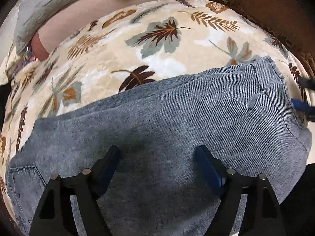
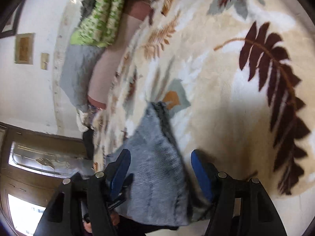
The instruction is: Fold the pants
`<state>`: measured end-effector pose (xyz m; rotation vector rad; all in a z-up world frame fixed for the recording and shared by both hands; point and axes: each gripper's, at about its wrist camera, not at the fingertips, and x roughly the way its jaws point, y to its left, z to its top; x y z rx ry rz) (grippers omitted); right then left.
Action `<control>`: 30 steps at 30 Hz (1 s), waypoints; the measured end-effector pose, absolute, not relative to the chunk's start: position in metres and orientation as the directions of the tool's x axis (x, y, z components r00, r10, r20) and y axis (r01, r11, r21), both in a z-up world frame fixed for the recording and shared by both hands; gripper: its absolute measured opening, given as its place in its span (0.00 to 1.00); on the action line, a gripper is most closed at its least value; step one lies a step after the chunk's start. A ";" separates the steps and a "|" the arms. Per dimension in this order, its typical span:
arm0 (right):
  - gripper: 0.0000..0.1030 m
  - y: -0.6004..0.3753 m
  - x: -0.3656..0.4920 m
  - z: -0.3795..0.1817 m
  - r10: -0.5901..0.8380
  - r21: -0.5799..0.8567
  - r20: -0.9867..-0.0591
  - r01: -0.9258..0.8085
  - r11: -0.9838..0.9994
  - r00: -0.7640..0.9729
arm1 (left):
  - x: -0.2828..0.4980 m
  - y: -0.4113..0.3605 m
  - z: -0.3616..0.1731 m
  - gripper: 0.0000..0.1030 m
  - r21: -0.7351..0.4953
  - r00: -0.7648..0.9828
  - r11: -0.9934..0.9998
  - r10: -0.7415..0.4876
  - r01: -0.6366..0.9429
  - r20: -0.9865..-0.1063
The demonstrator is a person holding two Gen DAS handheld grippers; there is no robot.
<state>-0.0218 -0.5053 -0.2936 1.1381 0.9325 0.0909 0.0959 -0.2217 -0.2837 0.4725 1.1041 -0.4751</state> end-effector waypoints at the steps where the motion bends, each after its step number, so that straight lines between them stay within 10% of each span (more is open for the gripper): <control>1: 0.65 -0.505 -0.021 -0.295 0.514 0.816 -0.570 0.366 0.448 0.641 | 0.096 -0.221 -0.279 0.78 0.118 0.371 0.812 -0.128 0.572 -0.920; 15: 0.66 -0.481 -0.001 -0.313 0.658 0.879 -0.477 0.295 0.375 0.583 | 0.092 -0.218 -0.286 0.80 0.082 0.365 0.827 -0.155 0.556 -0.918; 17: 0.60 -0.479 0.000 -0.314 0.665 0.888 -0.458 0.284 0.360 0.589 | 0.093 -0.222 -0.286 0.80 0.097 0.375 0.824 -0.146 0.559 -0.915; 20: 0.21 -0.471 0.005 -0.321 0.703 0.898 -0.439 0.285 0.335 0.559 | 0.095 -0.226 -0.286 0.80 0.118 0.372 0.818 -0.123 0.563 -0.920; 30: 0.22 -0.463 0.007 -0.301 0.695 0.910 -0.404 0.187 0.370 0.595 | 0.096 -0.226 -0.288 0.81 0.124 0.375 0.819 -0.117 0.561 -0.919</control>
